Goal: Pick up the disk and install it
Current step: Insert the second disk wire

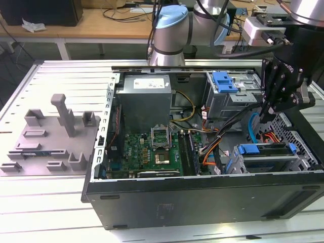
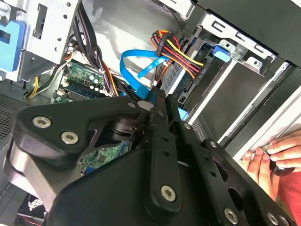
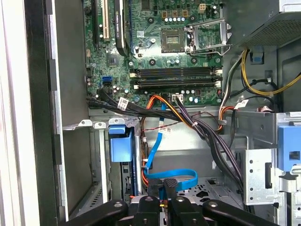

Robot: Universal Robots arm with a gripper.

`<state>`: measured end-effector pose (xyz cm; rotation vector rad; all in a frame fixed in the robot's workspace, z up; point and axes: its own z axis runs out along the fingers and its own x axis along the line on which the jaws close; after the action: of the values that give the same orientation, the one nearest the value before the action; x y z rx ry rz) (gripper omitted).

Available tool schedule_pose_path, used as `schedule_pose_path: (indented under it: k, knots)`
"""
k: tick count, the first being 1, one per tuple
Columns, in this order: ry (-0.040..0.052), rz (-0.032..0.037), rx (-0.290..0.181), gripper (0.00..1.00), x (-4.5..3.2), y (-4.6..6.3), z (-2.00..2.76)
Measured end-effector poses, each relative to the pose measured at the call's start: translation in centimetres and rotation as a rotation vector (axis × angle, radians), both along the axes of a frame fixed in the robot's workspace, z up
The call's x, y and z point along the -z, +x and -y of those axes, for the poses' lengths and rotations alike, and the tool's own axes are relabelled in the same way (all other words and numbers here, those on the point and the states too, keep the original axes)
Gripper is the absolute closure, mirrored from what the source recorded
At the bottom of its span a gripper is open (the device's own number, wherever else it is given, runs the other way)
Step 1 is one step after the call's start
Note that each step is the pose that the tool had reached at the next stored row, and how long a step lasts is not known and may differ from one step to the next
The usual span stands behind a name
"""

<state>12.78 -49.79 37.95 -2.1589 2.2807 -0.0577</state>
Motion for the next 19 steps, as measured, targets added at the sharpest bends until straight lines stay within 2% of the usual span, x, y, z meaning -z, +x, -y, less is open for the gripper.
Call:
schedule_pose_path:
  k: [13, 19]
  knots:
    - [0.0001, 0.0000, -0.002, 0.84, 0.00, -0.03, 0.00]
    - [0.0000, 0.0000, -0.002, 0.84, 0.00, 0.10, 0.22]
